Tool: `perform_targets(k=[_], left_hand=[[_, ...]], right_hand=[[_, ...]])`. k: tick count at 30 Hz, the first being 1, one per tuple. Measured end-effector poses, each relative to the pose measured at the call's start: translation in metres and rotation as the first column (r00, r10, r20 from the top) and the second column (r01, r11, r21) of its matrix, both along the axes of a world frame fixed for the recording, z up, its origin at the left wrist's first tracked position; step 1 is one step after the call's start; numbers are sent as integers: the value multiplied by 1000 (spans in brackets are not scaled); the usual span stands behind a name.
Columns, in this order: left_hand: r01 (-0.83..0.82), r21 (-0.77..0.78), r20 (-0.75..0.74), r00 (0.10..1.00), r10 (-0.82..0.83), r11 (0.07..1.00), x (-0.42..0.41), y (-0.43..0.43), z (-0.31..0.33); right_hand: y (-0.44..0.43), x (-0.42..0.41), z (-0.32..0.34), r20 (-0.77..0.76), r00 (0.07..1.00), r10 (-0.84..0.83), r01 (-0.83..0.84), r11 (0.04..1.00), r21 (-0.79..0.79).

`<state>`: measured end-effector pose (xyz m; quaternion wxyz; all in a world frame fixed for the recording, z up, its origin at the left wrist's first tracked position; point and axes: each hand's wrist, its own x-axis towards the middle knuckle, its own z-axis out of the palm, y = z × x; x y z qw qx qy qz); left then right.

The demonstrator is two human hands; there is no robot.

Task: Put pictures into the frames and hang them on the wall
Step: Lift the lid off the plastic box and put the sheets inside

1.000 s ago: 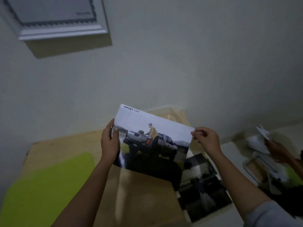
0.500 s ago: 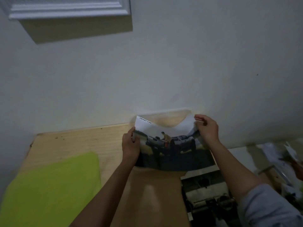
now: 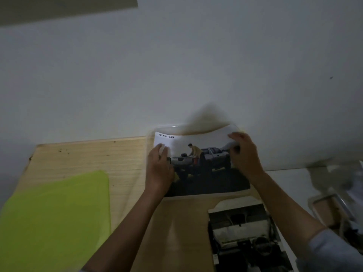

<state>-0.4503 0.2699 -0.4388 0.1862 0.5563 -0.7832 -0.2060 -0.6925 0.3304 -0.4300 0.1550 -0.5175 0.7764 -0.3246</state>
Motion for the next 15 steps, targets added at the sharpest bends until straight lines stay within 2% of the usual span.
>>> perform_targets(k=[3, 5, 7, 11, 15], left_hand=[[201, 216, 186, 952, -242, 956, -4, -1, -10], [226, 297, 350, 878, -326, 928, -4, 0, -18], [224, 306, 438, 830, -346, 925, -2, 0, -22], [222, 281, 446, 831, -332, 933, 3, -4, -27], [233, 292, 398, 852, -339, 928, 4, -9, -25]], right_hand=[[11, 20, -18, -34, 984, 176, -167, 968, 184], [11, 27, -27, -61, 967, 248, -215, 918, 335], [8, 32, -33, -68, 960, 272, -219, 878, 426], [5, 38, -36, -107, 960, 258, -184, 872, 454], [4, 40, -30, -11, 979, 202, -175, 872, 457]])
